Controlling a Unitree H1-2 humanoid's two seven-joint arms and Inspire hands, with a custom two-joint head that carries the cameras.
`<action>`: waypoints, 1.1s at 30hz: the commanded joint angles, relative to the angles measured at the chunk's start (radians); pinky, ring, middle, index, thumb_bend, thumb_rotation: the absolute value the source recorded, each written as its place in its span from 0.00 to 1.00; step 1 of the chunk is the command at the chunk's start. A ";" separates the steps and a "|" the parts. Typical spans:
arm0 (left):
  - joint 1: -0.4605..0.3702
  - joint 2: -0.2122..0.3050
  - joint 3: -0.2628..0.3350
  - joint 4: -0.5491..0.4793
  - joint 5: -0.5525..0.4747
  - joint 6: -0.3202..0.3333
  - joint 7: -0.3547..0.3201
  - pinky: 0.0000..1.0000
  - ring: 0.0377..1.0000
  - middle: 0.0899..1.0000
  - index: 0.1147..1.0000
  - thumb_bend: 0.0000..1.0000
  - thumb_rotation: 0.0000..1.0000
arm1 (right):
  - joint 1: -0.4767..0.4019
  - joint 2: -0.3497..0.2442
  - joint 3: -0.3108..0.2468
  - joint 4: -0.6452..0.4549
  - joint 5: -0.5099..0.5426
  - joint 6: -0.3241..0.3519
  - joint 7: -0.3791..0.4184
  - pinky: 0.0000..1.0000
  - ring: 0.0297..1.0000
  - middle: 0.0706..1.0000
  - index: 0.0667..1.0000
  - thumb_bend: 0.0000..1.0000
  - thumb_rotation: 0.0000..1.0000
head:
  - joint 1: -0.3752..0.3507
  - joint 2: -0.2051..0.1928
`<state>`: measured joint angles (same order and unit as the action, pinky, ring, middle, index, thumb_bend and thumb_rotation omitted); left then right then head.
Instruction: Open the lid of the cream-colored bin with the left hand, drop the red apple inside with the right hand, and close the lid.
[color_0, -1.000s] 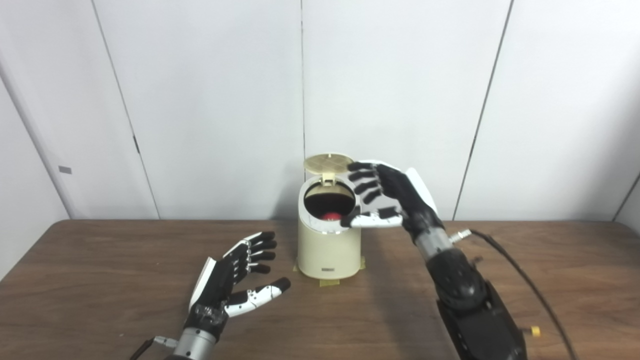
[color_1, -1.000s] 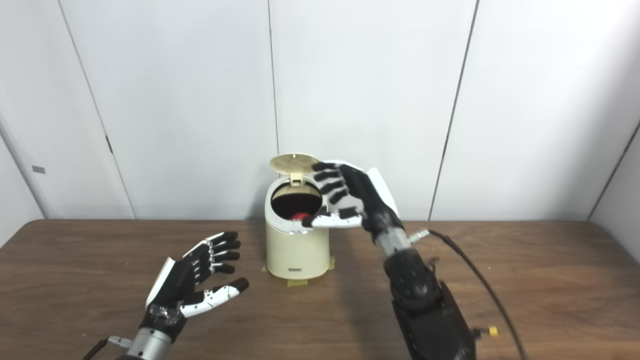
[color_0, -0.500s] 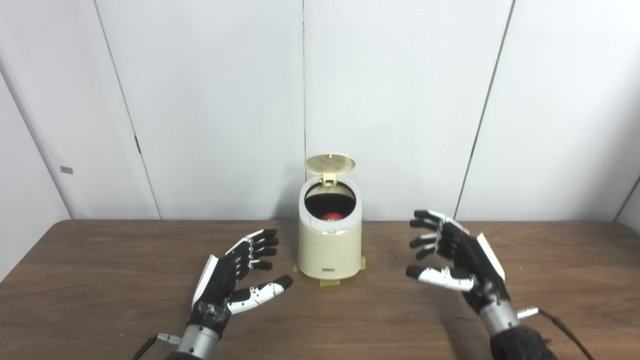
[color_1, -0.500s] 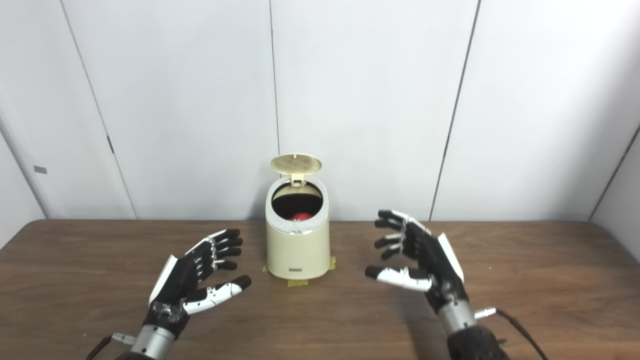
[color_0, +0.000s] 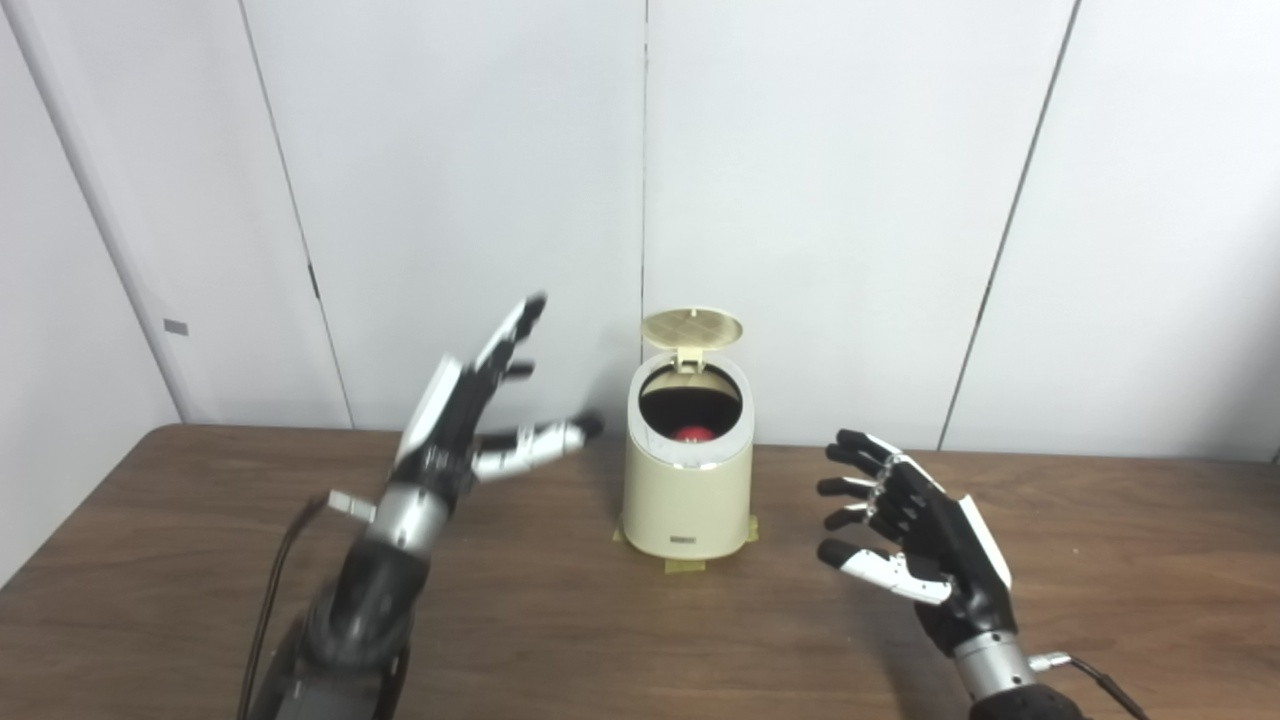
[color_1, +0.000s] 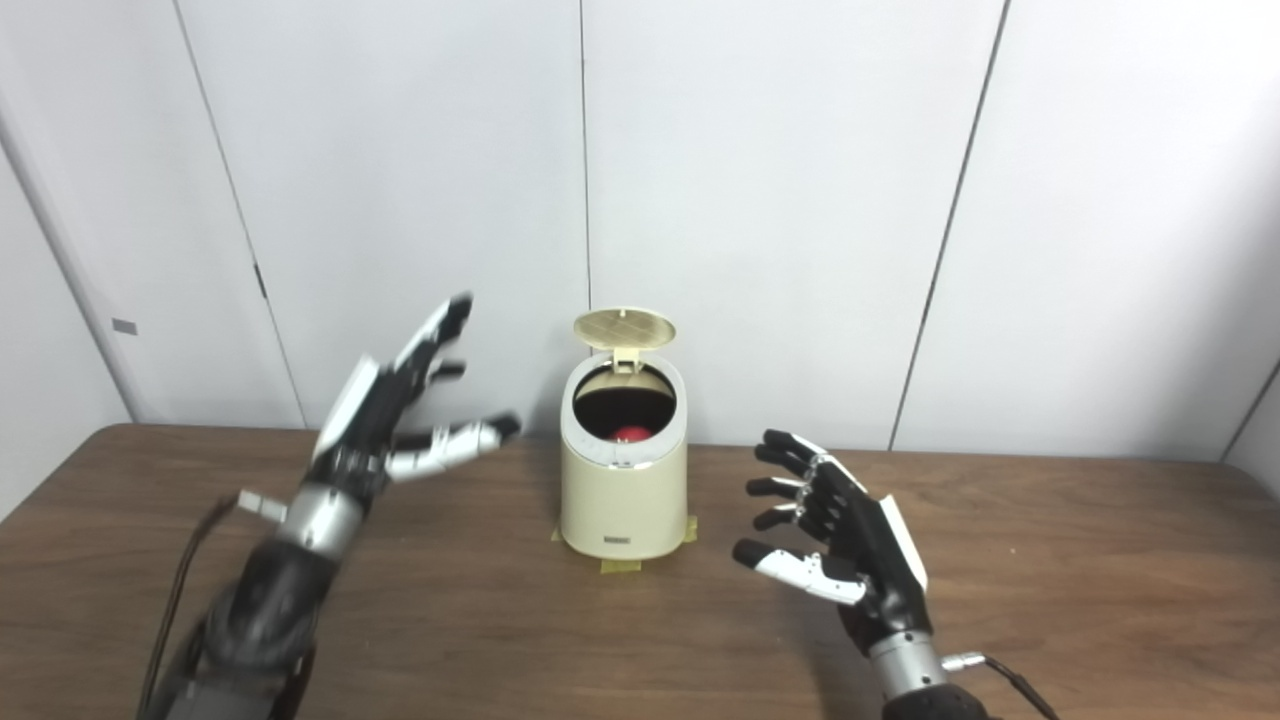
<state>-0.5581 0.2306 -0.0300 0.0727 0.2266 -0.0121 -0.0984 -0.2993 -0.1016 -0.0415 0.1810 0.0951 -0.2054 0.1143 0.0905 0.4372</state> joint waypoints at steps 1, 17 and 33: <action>-0.085 0.011 -0.001 -0.001 -0.005 0.014 -0.008 0.85 0.96 0.97 0.97 0.88 0.36 | -0.035 0.002 -0.005 -0.026 0.001 -0.032 -0.010 0.51 0.66 0.77 0.78 0.91 0.25 | -0.002 0.000; -0.421 0.131 -0.234 0.311 0.293 -0.067 -0.070 0.84 0.99 0.97 0.93 0.91 0.40 | -0.041 0.029 -0.002 -0.033 -0.020 -0.045 -0.021 0.50 0.61 0.75 0.76 0.92 0.27 | -0.045 -0.004; -0.445 0.160 -0.357 0.371 0.448 -0.128 -0.108 0.92 0.99 0.82 0.79 0.95 0.40 | -0.032 0.059 0.015 -0.075 -0.059 -0.024 -0.046 0.50 0.58 0.75 0.76 0.84 0.19 | -0.076 -0.005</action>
<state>-0.9519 0.3669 -0.3947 0.4767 0.6658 -0.1244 -0.2176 -0.2980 -0.0443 -0.0249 0.1418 0.0446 -0.2037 0.0775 0.0138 0.4310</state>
